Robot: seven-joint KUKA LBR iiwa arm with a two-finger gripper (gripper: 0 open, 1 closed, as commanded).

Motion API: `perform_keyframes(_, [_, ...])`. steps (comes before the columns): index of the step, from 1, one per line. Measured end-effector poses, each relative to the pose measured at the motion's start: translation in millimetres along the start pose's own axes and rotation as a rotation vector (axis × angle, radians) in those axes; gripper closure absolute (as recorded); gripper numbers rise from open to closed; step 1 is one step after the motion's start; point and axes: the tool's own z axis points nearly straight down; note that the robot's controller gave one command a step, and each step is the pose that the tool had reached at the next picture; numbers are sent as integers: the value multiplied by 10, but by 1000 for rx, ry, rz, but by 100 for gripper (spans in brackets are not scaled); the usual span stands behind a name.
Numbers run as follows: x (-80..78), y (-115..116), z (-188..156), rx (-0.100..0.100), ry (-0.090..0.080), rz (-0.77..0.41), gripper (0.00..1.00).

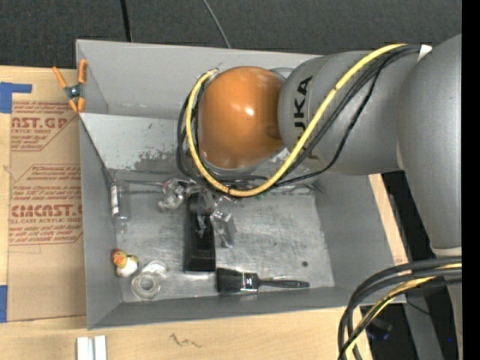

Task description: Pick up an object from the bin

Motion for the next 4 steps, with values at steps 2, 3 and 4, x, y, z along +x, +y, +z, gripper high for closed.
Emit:
perform_keyframes(2, [361, 4, 644, 11, -35, -567, 100])
perform_keyframes(3, [309, -40, 441, -4, 0, -545, 100])
perform_keyframes(4, [330, -2, 259, -1, 0, -523, 100])
